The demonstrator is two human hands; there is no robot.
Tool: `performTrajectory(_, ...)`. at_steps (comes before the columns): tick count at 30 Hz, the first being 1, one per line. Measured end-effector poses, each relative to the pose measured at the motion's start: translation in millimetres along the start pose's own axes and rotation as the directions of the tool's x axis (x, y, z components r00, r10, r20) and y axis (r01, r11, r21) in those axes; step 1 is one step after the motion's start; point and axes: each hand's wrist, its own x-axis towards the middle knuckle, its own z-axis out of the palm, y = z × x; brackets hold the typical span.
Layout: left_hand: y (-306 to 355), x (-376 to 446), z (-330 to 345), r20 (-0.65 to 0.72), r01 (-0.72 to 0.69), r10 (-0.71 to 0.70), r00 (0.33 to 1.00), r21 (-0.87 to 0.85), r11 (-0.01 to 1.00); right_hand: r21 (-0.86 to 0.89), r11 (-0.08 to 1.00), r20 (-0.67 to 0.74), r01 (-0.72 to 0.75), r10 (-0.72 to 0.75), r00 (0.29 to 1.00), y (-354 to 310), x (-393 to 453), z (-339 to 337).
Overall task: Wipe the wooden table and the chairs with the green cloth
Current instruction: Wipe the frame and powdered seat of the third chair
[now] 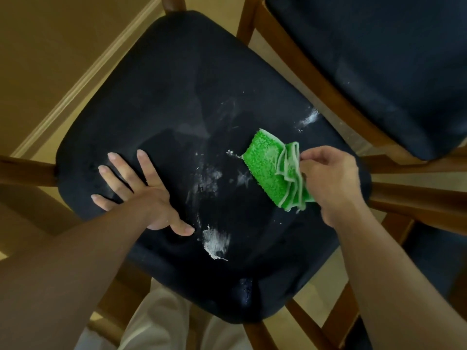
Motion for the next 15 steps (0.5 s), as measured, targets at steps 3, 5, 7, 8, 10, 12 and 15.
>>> performTrajectory(3,0,-1,0,0.009,0.001,-0.001,1.0,-0.005,1.0,-0.039,0.996,0.032,0.076,-0.075,0.997,2,-5,-3)
performTrajectory(5,0,-1,-1,0.012,0.008,-0.008,1.0,-0.012,1.0,-0.134,0.984,0.06,0.117,-0.11,0.992,4,-8,-3)
performTrajectory(7,0,-1,-1,0.011,0.01,-0.01,1.0,-0.016,1.0,-0.191,0.975,0.017,0.112,-0.111,0.994,5,-7,-3)
performTrajectory(8,0,-2,0,0.01,0.009,-0.009,1.0,-0.016,1.0,-0.177,0.981,-0.017,0.083,-0.088,0.996,5,-6,-5)
performTrajectory(10,-1,-2,0,0.007,0.004,-0.004,1.0,-0.014,1.0,-0.1,0.995,-0.05,-0.027,0.022,0.999,5,-6,-9)
performTrajectory(12,-2,0,-1,0.0,-0.005,0.005,1.0,-0.012,1.0,-0.104,0.99,-0.064,-0.099,0.093,0.994,8,-7,-11)
performTrajectory(15,-2,2,0,-0.01,-0.021,0.021,1.0,-0.006,1.0,-0.248,0.966,-0.116,-0.077,0.049,0.992,15,-13,-13)
